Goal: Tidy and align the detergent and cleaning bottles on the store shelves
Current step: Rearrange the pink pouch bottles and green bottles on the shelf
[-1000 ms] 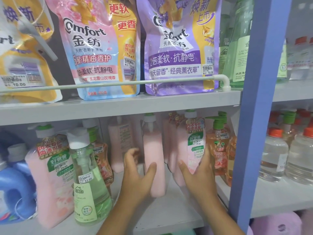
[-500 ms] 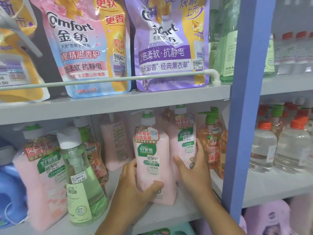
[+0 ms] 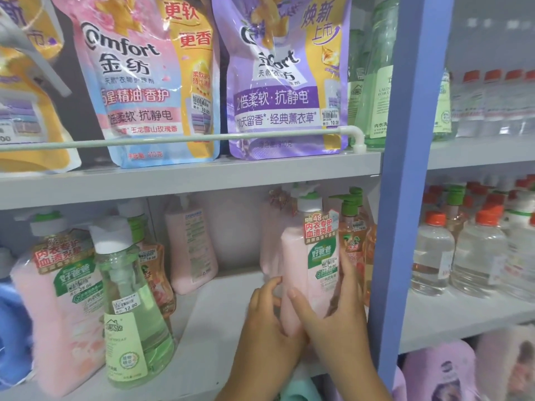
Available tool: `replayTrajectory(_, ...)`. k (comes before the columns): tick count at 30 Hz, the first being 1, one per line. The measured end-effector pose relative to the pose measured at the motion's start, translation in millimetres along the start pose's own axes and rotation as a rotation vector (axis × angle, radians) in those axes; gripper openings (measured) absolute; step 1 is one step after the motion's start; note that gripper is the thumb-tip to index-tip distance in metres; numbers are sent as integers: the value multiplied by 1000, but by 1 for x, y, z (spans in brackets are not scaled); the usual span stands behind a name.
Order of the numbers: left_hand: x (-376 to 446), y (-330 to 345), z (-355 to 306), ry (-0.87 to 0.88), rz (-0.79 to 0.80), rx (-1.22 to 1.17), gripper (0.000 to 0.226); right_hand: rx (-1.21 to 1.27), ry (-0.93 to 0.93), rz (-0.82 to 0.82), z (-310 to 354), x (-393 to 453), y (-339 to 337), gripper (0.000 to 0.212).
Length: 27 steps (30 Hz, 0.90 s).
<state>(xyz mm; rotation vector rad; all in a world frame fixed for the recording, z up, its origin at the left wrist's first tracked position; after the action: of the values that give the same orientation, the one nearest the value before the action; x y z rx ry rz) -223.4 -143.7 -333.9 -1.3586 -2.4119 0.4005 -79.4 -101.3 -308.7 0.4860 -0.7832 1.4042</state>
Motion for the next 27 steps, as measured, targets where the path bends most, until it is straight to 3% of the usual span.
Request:
replayTrajectory(2, -2, -7, 2, 12, -26, 52, 60, 68, 36, 62, -5, -1, 4, 107)
replayTrajectory(6, -11, -47, 16, 33, -154, 126, 65, 81, 36, 118, -10, -5, 13, 79)
replayTrajectory(13, 49, -99, 41, -129, -257, 366, 62, 8, 141, 201, -39, 28, 36, 107)
replayTrajectory(18, 97, -89, 47, -242, -345, 340, 27, -44, 170, 126, -51, 25, 38, 112)
replayTrajectory(22, 126, -84, 61, -390, -358, 410, 31, -76, 148, 127, -54, 26, 37, 110)
replayTrajectory(27, 139, -82, 72, -443, -317, 310, 41, -41, 151, 129, -54, 27, 36, 107)
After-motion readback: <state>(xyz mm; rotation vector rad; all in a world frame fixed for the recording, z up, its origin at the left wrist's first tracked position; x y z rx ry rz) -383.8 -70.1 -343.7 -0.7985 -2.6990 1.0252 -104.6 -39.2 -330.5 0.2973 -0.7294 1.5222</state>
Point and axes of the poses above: each hand's wrist, its own x-axis towards the middle knuckle, its own y-axis out of the palm, z = x × y, the point moved 8 cm from there along x, towards the middle knuckle, and after that the axes turned 12 degrees about -y, right-handed, at the moved point
